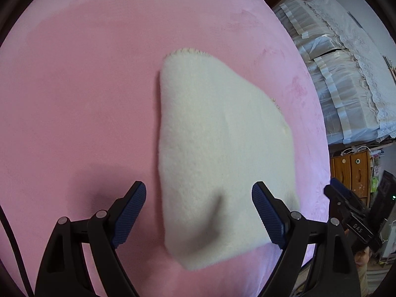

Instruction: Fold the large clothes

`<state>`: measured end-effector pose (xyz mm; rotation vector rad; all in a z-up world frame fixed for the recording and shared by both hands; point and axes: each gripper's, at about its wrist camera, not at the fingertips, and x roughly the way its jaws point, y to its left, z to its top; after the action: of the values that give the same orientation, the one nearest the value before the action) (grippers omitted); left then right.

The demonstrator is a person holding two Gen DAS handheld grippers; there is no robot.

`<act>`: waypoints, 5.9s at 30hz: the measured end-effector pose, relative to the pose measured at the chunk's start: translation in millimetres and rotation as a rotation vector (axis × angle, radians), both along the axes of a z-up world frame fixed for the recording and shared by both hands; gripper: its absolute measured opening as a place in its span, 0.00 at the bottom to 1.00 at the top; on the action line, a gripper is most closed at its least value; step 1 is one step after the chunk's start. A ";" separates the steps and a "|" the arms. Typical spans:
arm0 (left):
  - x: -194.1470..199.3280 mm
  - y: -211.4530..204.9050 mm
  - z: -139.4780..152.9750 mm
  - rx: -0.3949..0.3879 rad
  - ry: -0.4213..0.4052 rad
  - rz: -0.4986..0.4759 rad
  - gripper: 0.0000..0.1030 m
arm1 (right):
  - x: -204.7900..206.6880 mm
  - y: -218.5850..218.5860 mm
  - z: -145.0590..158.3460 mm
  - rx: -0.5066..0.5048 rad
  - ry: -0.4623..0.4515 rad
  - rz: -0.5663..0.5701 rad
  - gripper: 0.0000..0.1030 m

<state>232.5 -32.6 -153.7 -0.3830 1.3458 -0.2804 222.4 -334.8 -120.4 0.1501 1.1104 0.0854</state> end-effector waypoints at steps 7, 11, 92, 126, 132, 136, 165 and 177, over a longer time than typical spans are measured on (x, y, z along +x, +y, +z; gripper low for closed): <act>-0.3 -4.6 -51.7 -0.158 0.048 -0.003 0.99 | 0.1 -12.9 -64.2 0.211 0.125 0.009 0.76; -0.6 -11.9 -81.6 -0.188 0.101 -0.023 0.99 | 6.0 -25.3 -97.0 0.290 0.172 -0.014 0.76; 228.3 262.6 -75.1 0.063 -0.202 0.028 0.68 | 246.1 372.4 -71.4 0.347 -0.057 0.290 0.39; 137.1 254.7 -15.9 0.320 -0.527 0.166 0.82 | 187.6 366.2 -18.3 -0.024 -0.300 0.277 0.54; 135.5 214.6 -51.2 0.450 -0.445 0.069 0.26 | 167.8 402.9 -45.9 -0.024 -0.218 0.361 0.11; 138.3 237.1 -78.4 0.398 -0.353 0.163 0.20 | 170.4 396.2 -74.7 -0.098 -0.168 0.305 0.00; -16.4 129.3 18.6 0.220 -0.271 0.209 0.67 | 42.7 306.5 18.7 0.008 -0.115 0.151 0.38; -114.1 63.1 63.1 0.363 -0.200 0.185 0.67 | -54.5 239.3 59.6 -0.003 -0.066 0.102 0.38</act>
<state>118.5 30.5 -90.6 -0.1665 1.1277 0.0800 167.8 -95.5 -60.9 0.0877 1.0522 0.1784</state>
